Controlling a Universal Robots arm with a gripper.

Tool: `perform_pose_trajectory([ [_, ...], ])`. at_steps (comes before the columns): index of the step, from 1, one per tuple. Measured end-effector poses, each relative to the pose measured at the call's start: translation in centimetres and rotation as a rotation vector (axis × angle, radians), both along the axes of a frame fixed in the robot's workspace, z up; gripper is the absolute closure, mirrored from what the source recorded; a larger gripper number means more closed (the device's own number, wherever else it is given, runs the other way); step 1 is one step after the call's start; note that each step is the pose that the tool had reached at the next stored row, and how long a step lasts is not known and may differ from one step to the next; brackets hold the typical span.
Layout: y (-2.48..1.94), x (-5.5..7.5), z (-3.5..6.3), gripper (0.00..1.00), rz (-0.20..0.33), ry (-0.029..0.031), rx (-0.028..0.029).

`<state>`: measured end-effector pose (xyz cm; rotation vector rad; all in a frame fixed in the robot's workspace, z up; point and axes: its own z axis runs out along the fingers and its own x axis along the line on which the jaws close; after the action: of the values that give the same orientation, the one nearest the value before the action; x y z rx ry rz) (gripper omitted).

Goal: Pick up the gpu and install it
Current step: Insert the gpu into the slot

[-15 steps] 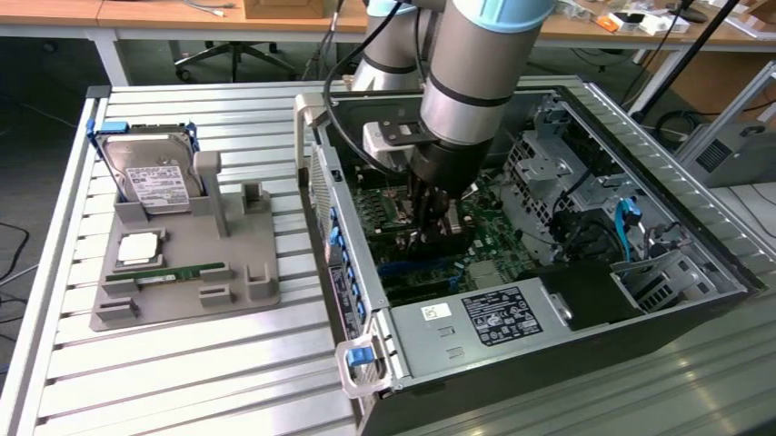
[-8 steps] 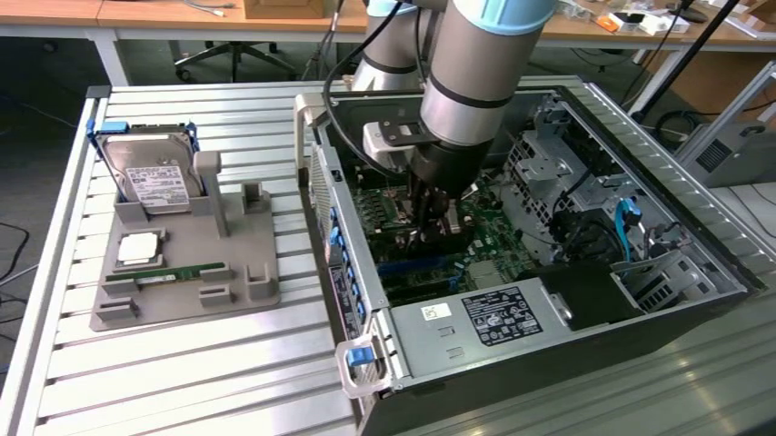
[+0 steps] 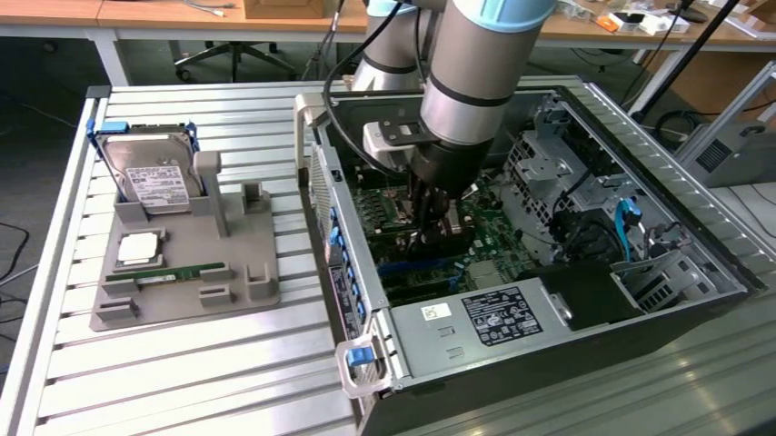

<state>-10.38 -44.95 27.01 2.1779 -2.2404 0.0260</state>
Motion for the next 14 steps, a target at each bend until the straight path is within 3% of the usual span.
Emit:
perform_pose_trajectory([
  [8,-0.03,-0.3,0.0,0.73,0.0,0.0,-0.0001],
  [14,-0.44,-0.3,0.01,0.73,0.0,0.0001,-0.0001],
])
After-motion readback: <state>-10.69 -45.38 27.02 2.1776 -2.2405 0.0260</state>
